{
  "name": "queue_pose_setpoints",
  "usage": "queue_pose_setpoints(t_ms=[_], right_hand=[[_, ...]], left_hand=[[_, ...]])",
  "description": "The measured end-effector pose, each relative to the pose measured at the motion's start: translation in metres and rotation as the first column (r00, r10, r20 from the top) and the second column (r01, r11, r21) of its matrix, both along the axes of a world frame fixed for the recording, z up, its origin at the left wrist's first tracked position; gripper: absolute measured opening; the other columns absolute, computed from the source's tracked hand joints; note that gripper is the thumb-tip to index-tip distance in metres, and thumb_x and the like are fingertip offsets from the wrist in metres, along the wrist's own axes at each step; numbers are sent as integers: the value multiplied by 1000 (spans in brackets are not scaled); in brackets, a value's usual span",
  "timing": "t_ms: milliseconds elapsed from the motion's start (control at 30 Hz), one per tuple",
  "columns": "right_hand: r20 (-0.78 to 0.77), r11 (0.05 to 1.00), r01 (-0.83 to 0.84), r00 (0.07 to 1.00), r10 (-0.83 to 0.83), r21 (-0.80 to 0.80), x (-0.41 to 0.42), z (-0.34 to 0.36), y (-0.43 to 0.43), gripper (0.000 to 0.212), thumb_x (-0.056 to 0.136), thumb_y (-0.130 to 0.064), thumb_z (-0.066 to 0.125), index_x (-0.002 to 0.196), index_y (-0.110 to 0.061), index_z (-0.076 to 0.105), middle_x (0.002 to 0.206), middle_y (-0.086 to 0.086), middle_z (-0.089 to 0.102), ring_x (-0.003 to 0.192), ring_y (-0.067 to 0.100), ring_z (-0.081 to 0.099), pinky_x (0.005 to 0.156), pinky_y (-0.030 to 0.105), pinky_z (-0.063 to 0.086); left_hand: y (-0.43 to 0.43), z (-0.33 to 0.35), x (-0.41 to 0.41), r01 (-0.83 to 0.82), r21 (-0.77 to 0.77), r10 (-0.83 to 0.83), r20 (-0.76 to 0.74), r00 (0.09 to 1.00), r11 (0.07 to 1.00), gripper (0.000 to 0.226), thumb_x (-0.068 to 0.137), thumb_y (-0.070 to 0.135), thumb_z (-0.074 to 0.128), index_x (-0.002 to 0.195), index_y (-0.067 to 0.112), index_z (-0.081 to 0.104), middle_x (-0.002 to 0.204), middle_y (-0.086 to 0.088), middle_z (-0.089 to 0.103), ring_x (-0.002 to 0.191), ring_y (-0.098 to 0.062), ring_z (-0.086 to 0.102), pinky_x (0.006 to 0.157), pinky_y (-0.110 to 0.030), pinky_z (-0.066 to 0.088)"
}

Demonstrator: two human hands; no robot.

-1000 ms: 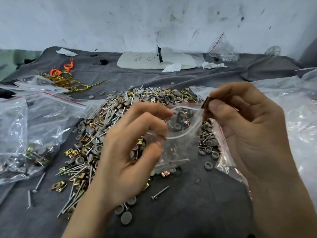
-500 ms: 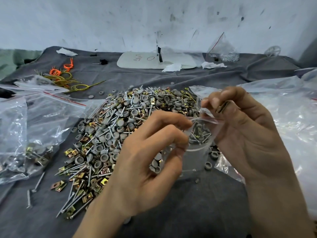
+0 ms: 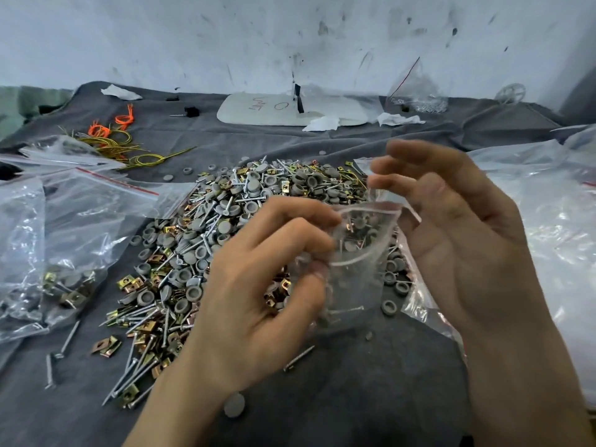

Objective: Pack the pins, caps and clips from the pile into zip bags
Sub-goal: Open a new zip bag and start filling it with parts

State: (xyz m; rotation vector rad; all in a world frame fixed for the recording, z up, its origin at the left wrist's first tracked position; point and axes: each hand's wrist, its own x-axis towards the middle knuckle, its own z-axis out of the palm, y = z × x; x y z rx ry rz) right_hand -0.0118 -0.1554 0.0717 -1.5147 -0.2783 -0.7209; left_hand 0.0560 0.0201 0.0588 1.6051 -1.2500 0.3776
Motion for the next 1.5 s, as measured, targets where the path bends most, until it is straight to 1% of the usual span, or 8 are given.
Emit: queue_pose_setpoints(t_ms=[167,367,467,700,1067,1200,1367,1500], right_hand=[[-276,850,380,828,-489,-366,17,-29,-16,22,87,-10,67,88,-32,70,80,-14,69,76,-7,61,67,5,42],[-541,675,112,509,-670,-730,42,-60,-4,16,85,-21,70,77,-30,60,75,-12,57,73,9,53,60,21,32],[-523,686,153,538,-662,-711,44,-57,-1,15,83,-28,72,73,-29,61,67,-15,56,65,4,54,53,18,35],[-611,623,-196,550,-570,-757,42,-55,7,20,85,-14,66,99,-28,70,77,-8,54,82,17,58,73,24,45],[-583,662,-160,649,-489,-733,40,-59,7,26,75,-14,67,65,-26,47,70,-10,54,72,15,54,68,29,48],[-542,711,-26,667,-511,-703,38,-60,0,23,75,-15,69,66,-25,50,74,-8,62,71,7,59,61,16,46],[-496,876,198,760,-420,-439,31,-47,-10,28,76,0,70,69,-25,58,68,-7,65,69,12,65,62,21,50],[-411,990,130,906,-101,45,17,-23,-2,22,77,8,69,77,-14,67,71,2,70,70,22,73,64,24,57]], left_hand=[[14,-3,20,-68,-91,63,-52,997,994,9,86,13,46,87,14,55,113,-4,62,110,-24,61,89,-39,48],[28,-9,40,-140,-163,128,-81,988,977,13,87,13,46,93,22,55,113,1,61,111,-28,60,95,-43,46],[30,-9,42,-142,-178,127,-92,988,974,13,88,14,46,93,22,54,114,3,62,112,-30,61,95,-38,45],[29,-9,41,-143,-172,133,-69,989,975,11,88,12,46,91,18,55,113,0,62,109,-35,61,93,-46,48],[28,-8,37,-154,-128,148,-58,987,980,8,87,12,45,88,14,53,111,-1,61,107,-30,60,91,-37,44],[27,-6,36,-157,-120,151,-59,987,980,11,88,13,45,89,22,52,110,0,62,108,-24,60,90,-35,44],[23,-7,34,-196,-88,193,-40,980,977,9,91,13,46,94,15,54,109,4,62,106,-17,61,88,-36,49],[17,-6,26,-286,-34,287,71,955,958,26,97,9,50,117,25,56,113,4,61,108,-10,61,95,-27,48]])
